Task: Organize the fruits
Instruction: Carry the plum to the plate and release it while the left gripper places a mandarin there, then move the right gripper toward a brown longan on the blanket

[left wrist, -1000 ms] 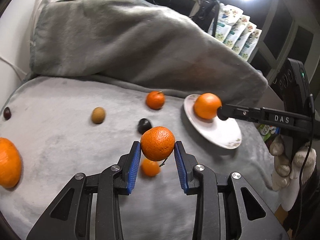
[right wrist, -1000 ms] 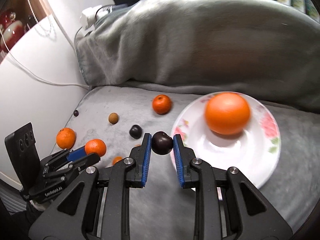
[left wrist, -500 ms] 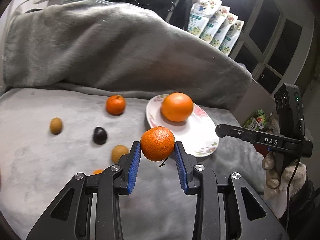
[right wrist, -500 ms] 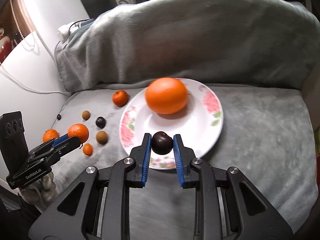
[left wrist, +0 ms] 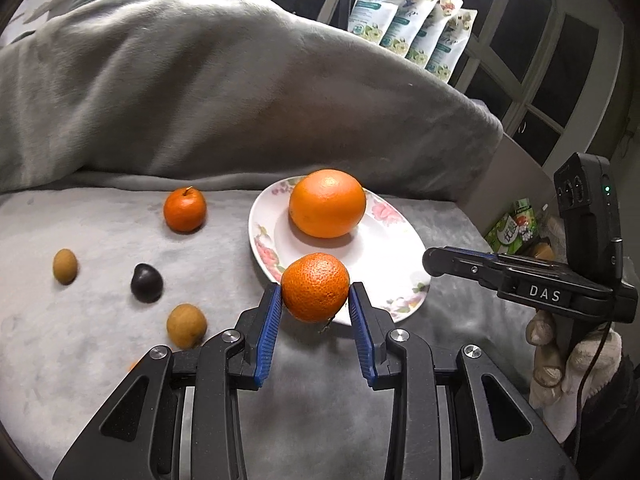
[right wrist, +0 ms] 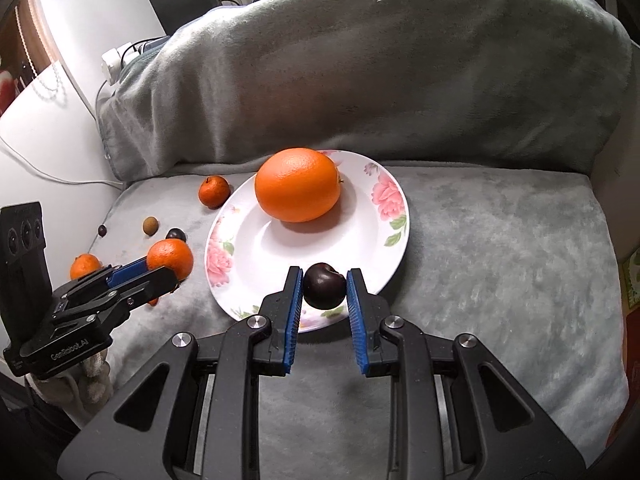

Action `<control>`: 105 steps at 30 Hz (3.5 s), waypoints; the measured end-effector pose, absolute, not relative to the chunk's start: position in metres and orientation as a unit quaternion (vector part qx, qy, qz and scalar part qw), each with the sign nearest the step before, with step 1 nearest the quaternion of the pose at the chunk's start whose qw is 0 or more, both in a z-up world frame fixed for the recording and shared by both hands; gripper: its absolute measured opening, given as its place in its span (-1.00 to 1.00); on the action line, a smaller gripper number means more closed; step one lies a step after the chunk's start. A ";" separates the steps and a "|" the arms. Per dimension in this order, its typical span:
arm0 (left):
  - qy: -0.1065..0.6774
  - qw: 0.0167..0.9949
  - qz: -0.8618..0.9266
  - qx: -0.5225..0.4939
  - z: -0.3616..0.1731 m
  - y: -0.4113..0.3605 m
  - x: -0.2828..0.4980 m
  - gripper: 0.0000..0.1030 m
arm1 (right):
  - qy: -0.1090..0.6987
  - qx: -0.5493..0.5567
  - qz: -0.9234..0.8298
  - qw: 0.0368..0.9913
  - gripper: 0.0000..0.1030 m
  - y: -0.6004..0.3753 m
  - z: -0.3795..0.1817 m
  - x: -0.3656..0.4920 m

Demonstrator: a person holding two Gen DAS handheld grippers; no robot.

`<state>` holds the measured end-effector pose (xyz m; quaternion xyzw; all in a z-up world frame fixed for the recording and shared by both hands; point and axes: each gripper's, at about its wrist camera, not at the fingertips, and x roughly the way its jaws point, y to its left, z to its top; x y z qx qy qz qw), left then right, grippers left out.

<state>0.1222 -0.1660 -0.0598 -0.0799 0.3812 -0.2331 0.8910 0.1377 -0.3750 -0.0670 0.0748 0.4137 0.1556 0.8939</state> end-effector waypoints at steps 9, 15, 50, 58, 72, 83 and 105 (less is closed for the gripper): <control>0.386 0.890 -0.235 -0.060 -0.063 -0.179 0.126 -0.36 | 0.413 0.087 0.152 0.894 -0.54 -0.383 -0.068 0.147; 0.384 0.891 -0.236 -0.056 -0.062 -0.182 0.129 -0.35 | 0.413 0.094 0.148 0.894 -0.54 -0.386 -0.069 0.152; 0.369 0.901 -0.222 -0.052 -0.054 -0.168 0.117 0.51 | 0.344 0.089 0.129 0.926 0.76 -0.378 -0.041 0.137; 0.355 0.911 -0.205 -0.053 -0.046 -0.139 0.103 0.51 | 0.330 0.061 0.144 0.931 0.76 -0.351 -0.031 0.130; 0.342 0.928 -0.139 -0.057 -0.049 -0.062 0.077 0.51 | 0.326 0.010 0.213 0.921 0.76 -0.288 -0.025 0.117; 0.359 0.924 -0.100 -0.080 -0.068 -0.027 0.098 0.48 | 0.328 -0.038 0.247 0.911 0.75 -0.236 -0.042 0.107; 0.395 0.907 -0.098 -0.106 -0.098 -0.015 0.164 -0.21 | 0.393 -0.087 0.243 0.883 -0.03 -0.177 -0.102 0.147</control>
